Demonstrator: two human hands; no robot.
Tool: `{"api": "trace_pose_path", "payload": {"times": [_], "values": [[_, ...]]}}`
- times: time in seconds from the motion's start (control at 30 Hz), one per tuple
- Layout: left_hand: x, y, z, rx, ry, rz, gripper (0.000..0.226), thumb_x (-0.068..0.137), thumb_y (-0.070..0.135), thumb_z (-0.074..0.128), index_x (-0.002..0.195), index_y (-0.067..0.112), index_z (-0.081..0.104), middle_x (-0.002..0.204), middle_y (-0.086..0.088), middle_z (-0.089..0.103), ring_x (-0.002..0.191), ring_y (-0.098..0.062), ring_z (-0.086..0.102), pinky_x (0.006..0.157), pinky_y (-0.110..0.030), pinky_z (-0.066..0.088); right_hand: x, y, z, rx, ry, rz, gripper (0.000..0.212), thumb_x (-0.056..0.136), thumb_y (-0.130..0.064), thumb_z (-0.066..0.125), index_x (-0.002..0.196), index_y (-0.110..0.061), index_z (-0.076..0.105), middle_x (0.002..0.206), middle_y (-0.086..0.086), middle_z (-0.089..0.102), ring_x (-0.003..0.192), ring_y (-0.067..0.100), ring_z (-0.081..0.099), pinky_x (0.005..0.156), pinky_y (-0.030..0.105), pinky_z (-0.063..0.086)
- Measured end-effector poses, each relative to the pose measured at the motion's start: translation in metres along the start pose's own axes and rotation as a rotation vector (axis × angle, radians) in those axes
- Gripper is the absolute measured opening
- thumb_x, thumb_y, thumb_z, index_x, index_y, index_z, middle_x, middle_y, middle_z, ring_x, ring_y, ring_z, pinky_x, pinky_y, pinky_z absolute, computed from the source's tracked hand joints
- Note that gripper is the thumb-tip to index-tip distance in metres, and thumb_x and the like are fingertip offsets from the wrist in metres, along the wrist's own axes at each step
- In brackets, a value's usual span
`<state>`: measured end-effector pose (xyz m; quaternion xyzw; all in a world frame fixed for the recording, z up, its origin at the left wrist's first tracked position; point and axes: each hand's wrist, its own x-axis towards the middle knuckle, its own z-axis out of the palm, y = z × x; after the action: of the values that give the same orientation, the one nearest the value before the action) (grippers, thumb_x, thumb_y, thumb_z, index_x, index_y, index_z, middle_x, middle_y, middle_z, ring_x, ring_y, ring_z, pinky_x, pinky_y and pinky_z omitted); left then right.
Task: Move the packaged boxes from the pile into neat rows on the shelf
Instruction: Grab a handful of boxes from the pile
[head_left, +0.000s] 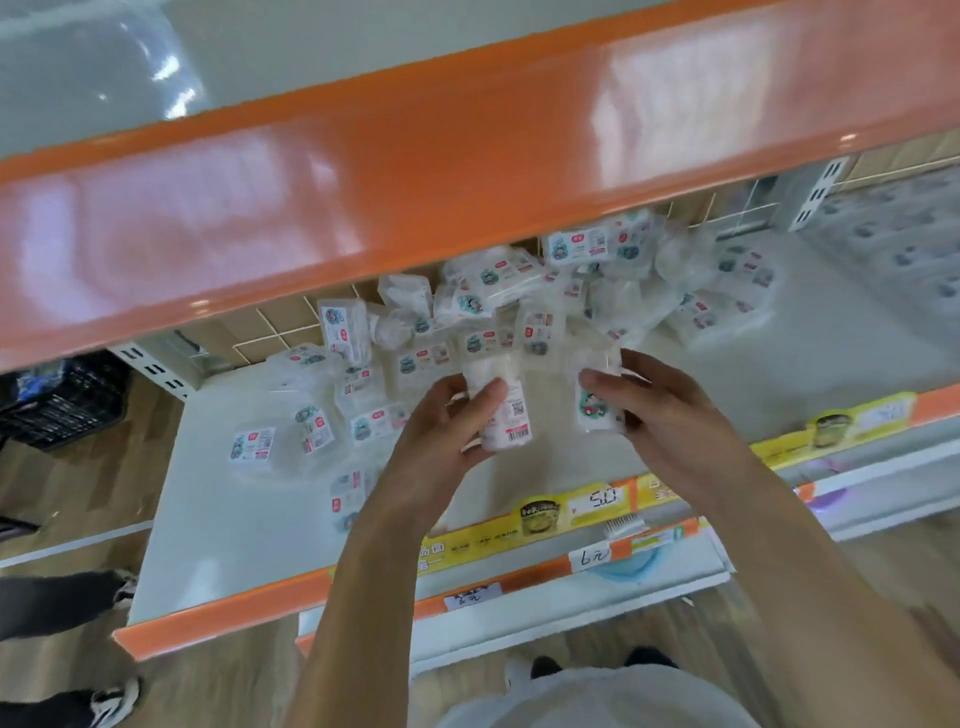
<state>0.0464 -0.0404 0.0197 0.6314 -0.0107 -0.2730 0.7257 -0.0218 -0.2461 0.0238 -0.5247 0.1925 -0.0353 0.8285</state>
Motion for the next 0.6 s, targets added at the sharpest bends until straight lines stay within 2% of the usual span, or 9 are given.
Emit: {"api": "trace_pose_path", "payload": {"times": [0.03, 0.07, 0.17, 0.2, 0.3, 0.37, 0.5, 0.57, 0.6], "values": [[0.003, -0.001, 0.01, 0.027, -0.019, -0.001, 0.054, 0.082, 0.04, 0.074, 0.123, 0.008, 0.059, 0.112, -0.008, 0.073, 0.11, -0.024, 0.069, 0.102, -0.047, 0.051, -0.006, -0.004, -0.01, -0.005, 0.032, -0.018, 0.013, 0.073, -0.012, 0.081, 0.085, -0.017, 0.078, 0.094, 0.006, 0.075, 0.089, 0.015, 0.07, 0.089, 0.031, 0.042], [0.006, -0.002, 0.021, 0.057, -0.041, 0.003, 0.051, 0.083, 0.043, 0.073, 0.121, 0.011, 0.061, 0.109, -0.005, 0.074, 0.109, -0.021, 0.07, 0.101, -0.044, 0.052, -0.011, -0.007, -0.02, -0.014, 0.056, -0.038, 0.008, 0.073, -0.017, 0.08, 0.081, -0.017, 0.077, 0.088, 0.003, 0.075, 0.086, 0.014, 0.07, 0.089, 0.031, 0.043], [0.011, -0.005, 0.06, 0.124, -0.112, 0.022, 0.041, 0.082, 0.043, 0.069, 0.112, 0.015, 0.067, 0.105, -0.001, 0.076, 0.104, -0.016, 0.071, 0.097, -0.037, 0.054, -0.028, -0.017, -0.05, -0.022, 0.142, -0.077, 0.033, 0.069, -0.031, 0.083, 0.097, -0.016, 0.076, 0.098, 0.007, 0.076, 0.096, 0.021, 0.07, 0.098, 0.04, 0.046], [0.013, -0.007, 0.072, 0.141, -0.129, 0.024, 0.041, 0.082, 0.043, 0.071, 0.11, 0.014, 0.068, 0.106, -0.004, 0.076, 0.104, -0.016, 0.071, 0.098, -0.038, 0.054, -0.033, -0.02, -0.062, -0.003, 0.162, -0.087, 0.039, 0.072, -0.029, 0.081, 0.106, -0.012, 0.074, 0.106, 0.013, 0.075, 0.099, 0.024, 0.07, 0.099, 0.042, 0.048], [0.019, -0.015, 0.117, 0.182, -0.191, 0.031, 0.049, 0.076, 0.047, 0.08, 0.111, 0.014, 0.069, 0.11, -0.013, 0.073, 0.107, -0.022, 0.07, 0.102, -0.045, 0.051, -0.053, -0.034, -0.103, 0.039, 0.235, -0.109, 0.043, 0.08, -0.017, 0.075, 0.121, -0.007, 0.067, 0.117, 0.02, 0.071, 0.1, 0.029, 0.069, 0.083, 0.036, 0.057], [0.022, -0.024, 0.153, 0.189, -0.225, 0.026, 0.053, 0.072, 0.043, 0.08, 0.114, 0.013, 0.068, 0.109, -0.012, 0.073, 0.106, -0.025, 0.071, 0.101, -0.047, 0.052, -0.07, -0.044, -0.136, 0.037, 0.291, -0.124, 0.04, 0.081, -0.014, 0.076, 0.12, -0.01, 0.068, 0.116, 0.023, 0.07, 0.101, 0.034, 0.069, 0.089, 0.044, 0.053], [0.022, -0.043, 0.231, 0.202, -0.323, 0.021, 0.059, 0.068, 0.044, 0.083, 0.114, 0.011, 0.067, 0.111, -0.014, 0.073, 0.108, -0.028, 0.07, 0.101, -0.05, 0.051, -0.104, -0.065, -0.205, -0.017, 0.424, -0.168, 0.032, 0.083, -0.016, 0.077, 0.114, -0.017, 0.071, 0.107, 0.018, 0.074, 0.103, 0.043, 0.068, 0.09, 0.047, 0.05], [0.021, -0.055, 0.27, 0.22, -0.36, 0.017, 0.057, 0.066, 0.045, 0.084, 0.11, 0.013, 0.069, 0.111, -0.012, 0.073, 0.108, -0.03, 0.069, 0.101, -0.052, 0.051, -0.122, -0.076, -0.236, -0.042, 0.478, -0.187, 0.032, 0.082, -0.019, 0.078, 0.114, -0.021, 0.072, 0.107, 0.013, 0.075, 0.103, 0.039, 0.069, 0.092, 0.048, 0.052], [0.021, -0.061, 0.29, 0.221, -0.372, 0.017, 0.056, 0.065, 0.045, 0.085, 0.109, 0.014, 0.069, 0.109, -0.012, 0.073, 0.108, -0.03, 0.069, 0.1, -0.052, 0.051, -0.132, -0.082, -0.252, -0.063, 0.505, -0.195, 0.033, 0.082, -0.02, 0.079, 0.114, -0.023, 0.071, 0.107, 0.011, 0.075, 0.1, 0.033, 0.071, 0.087, 0.045, 0.055]]}}
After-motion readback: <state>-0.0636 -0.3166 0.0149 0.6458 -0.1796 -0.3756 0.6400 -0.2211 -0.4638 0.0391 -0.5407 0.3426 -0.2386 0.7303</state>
